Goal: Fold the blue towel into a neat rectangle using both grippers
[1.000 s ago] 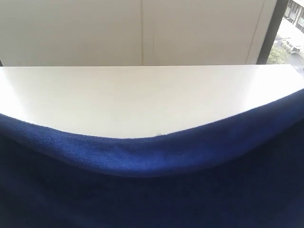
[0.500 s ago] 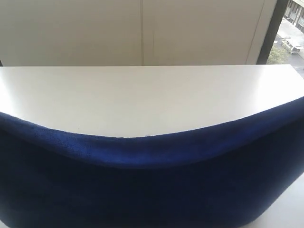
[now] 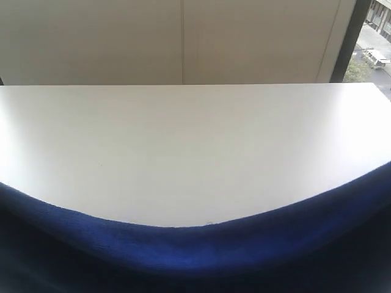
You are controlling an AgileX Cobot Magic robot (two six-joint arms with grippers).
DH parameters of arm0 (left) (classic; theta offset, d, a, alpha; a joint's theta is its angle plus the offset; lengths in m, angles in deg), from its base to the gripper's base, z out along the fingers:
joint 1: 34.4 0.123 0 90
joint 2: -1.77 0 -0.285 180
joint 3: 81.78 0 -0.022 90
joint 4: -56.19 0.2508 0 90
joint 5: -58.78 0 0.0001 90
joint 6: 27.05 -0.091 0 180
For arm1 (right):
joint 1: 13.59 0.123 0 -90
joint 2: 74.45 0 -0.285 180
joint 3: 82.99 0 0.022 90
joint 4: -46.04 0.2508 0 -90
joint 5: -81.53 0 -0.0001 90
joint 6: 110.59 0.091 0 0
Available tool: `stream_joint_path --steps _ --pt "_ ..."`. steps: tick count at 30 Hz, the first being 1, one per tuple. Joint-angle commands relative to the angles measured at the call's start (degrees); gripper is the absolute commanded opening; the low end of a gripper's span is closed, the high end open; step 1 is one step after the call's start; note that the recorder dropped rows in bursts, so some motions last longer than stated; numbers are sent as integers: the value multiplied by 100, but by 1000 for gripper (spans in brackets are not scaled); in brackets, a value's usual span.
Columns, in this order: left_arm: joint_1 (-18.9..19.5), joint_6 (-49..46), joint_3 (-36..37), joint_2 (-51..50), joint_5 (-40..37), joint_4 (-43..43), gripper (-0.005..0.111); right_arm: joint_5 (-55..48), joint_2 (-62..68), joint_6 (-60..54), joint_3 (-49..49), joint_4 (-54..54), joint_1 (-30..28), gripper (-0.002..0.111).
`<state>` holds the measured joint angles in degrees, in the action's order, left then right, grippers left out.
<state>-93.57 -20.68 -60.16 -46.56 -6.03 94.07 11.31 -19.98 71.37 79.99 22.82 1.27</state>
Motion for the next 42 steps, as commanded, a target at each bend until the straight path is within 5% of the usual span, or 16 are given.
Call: stream_joint_path --steps 1,4,7,16,23,29,36,38,42 --pt "-9 27 136 -227 -515 510 0 280 490 240 -447 -553 -10 0" --pt "205 27 403 -493 -457 547 0 768 1006 608 -586 -824 -10 0" --pt "730 27 706 -869 478 633 0 1391 1469 859 -640 -935 -10 0" --pt "3306 254 911 -2478 4180 891 0 2720 2896 2751 -643 -2746 -79 0" --pt "4523 285 911 -3799 6294 1103 0 3509 4037 4523 -617 -4087 -548 0" --pt "4939 285 646 -4834 6681 1093 5 4444 4813 5339 -601 -4627 -1000 11" --pt "5053 285 236 -5507 6481 1022 61 4549 5345 5381 -601 -4834 -1162 59" --pt "5053 308 134 -5508 6397 909 70 4284 5332 5540 -593 -5051 -1162 59" --pt "5042 406 -211 -5383 5895 614 69 3959 5090 5851 -593 -5379 -1162 59"
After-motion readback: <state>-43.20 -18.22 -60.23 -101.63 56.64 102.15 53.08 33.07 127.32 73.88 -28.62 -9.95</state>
